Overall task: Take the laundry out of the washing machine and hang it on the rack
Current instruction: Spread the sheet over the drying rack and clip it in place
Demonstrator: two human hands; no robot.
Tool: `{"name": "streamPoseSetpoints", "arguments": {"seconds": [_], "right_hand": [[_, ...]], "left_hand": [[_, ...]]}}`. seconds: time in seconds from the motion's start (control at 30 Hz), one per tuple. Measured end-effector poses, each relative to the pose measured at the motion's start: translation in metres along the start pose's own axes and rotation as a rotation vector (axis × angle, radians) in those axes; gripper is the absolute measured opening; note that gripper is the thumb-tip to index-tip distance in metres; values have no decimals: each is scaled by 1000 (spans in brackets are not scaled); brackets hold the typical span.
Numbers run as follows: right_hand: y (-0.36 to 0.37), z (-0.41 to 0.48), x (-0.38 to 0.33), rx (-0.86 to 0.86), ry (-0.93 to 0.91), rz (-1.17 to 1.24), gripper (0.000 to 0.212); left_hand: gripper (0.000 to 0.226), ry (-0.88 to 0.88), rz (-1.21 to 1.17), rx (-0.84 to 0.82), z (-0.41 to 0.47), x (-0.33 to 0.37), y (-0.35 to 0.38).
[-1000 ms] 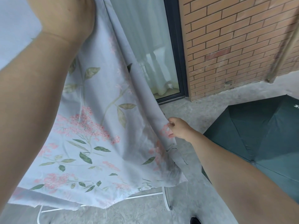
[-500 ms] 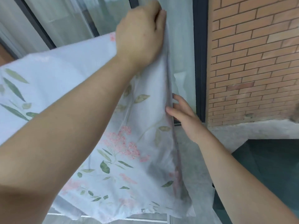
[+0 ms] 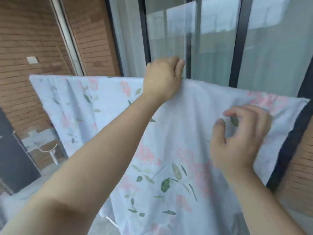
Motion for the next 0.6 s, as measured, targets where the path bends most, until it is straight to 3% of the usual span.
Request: {"name": "streamPoseSetpoints", "arguments": {"seconds": [0.13,0.3,0.43,0.6], "right_hand": [[93,-1,-81,-282,-144,125,21],[203,-7,-145,-572,-124,112,26],[270,-26,-183,-665,-128,113,24],[368,-70,-254,-724,-132,140,21]], "left_hand": [[35,-156,87,29,-33,-101,-20],[32,-347,34,-22,-72,-219,-27],[30,-451,-32,-77,-99,-296,-31],[26,-622,-131,-82,-142,-451,-53]]}}
Point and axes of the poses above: each hand's wrist, its own z-axis towards the middle knuckle, its own y-axis out of the palm, x = y × z, the point moved 5 cm from there along z, towards the middle knuckle, and after that the axes turned 2 degrees about x, right-handed, at the moved point
